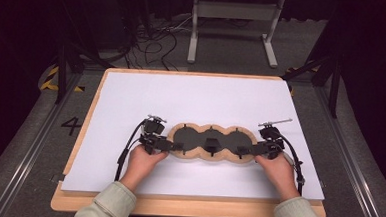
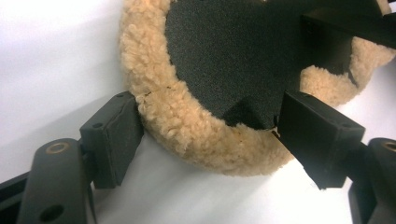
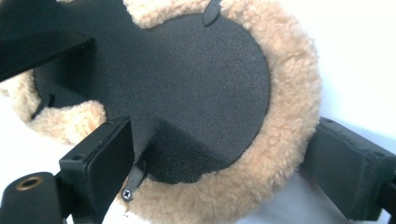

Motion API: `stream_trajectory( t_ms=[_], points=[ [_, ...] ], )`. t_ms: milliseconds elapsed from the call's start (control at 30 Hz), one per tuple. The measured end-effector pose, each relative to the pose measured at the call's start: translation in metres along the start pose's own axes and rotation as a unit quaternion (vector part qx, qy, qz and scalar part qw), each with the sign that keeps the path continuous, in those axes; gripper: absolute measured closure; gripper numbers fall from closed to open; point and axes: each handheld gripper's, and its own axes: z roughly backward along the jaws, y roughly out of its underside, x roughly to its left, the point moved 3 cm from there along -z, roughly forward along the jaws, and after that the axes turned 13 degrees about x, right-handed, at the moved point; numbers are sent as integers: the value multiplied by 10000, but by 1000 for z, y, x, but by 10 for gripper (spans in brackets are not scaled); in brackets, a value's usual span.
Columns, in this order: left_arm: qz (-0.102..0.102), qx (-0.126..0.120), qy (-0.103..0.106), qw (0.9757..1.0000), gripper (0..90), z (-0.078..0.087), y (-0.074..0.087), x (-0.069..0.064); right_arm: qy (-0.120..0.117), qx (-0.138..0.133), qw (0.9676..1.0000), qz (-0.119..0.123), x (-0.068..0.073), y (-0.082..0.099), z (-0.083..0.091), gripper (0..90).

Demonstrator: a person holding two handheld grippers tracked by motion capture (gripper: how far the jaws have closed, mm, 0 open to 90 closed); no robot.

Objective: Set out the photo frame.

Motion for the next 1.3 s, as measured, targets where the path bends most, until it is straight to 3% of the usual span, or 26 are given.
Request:
stream_trajectory(
  t_ms=[200, 367, 667, 767, 867, 900, 1000, 1300],
  points=[
    [11, 40, -110, 9999, 254, 1, 1, -3, -12, -1, 10000, -70, 1, 0, 1, 119],
    [14, -194, -121, 9997, 275, 9, 1, -8, -103, -114, 9998, -148, 2, 1, 8, 141],
    [-115, -412, -429, 9982, 319, 19, 2, -10, 375, -286, 9989, -81, 7, 4, 19, 415],
    [-235, -413, -643, 9968, 351, 20, 3, -12, 295, -353, 9988, -150, 4, 5, 21, 481],
    [-184, -417, -588, 9972, 376, 20, 3, -12, 131, -449, 9986, -229, 0, 8, 25, 550],
    [-217, -428, -662, 9967, 390, 21, 3, -11, 119, -466, 9986, -229, -2, 8, 26, 559],
    [-188, -470, -671, 9965, 461, 22, 4, -11, 138, -467, 9986, -214, -2, 9, 26, 589],
    [-144, -567, -713, 9957, 560, 26, 6, -7, 175, -584, 9979, -227, -3, 13, 35, 730]
  ],
)
